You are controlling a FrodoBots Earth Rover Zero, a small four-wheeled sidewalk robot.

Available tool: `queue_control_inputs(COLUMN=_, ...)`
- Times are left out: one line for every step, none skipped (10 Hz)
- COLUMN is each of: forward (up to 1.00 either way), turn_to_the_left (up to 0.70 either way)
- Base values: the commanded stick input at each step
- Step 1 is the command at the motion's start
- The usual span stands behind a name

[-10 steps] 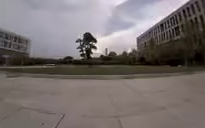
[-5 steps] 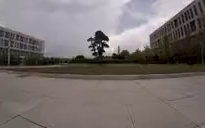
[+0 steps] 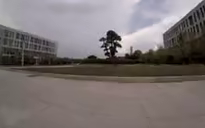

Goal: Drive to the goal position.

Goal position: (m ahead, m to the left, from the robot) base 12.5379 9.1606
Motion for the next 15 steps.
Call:
queue_control_inputs(forward=1.0, turn_to_the_left=0.27)
queue_control_inputs(forward=1.0, turn_to_the_left=0.27)
queue_control_inputs(forward=1.0, turn_to_the_left=0.27)
queue_control_inputs(forward=1.0, turn_to_the_left=0.27)
queue_control_inputs(forward=1.0, turn_to_the_left=0.27)
queue_control_inputs(forward=1.0, turn_to_the_left=0.27)
queue_control_inputs(forward=1.0, turn_to_the_left=0.27)
queue_control_inputs(forward=1.0, turn_to_the_left=0.27)
queue_control_inputs(forward=1.0, turn_to_the_left=0.27)
queue_control_inputs(forward=1.0, turn_to_the_left=0.27)
queue_control_inputs(forward=1.0, turn_to_the_left=0.27)
queue_control_inputs(forward=1.0, turn_to_the_left=0.27)
queue_control_inputs(forward=1.0, turn_to_the_left=0.27)
queue_control_inputs(forward=1.0, turn_to_the_left=0.27)
queue_control_inputs(forward=1.0, turn_to_the_left=0.27)
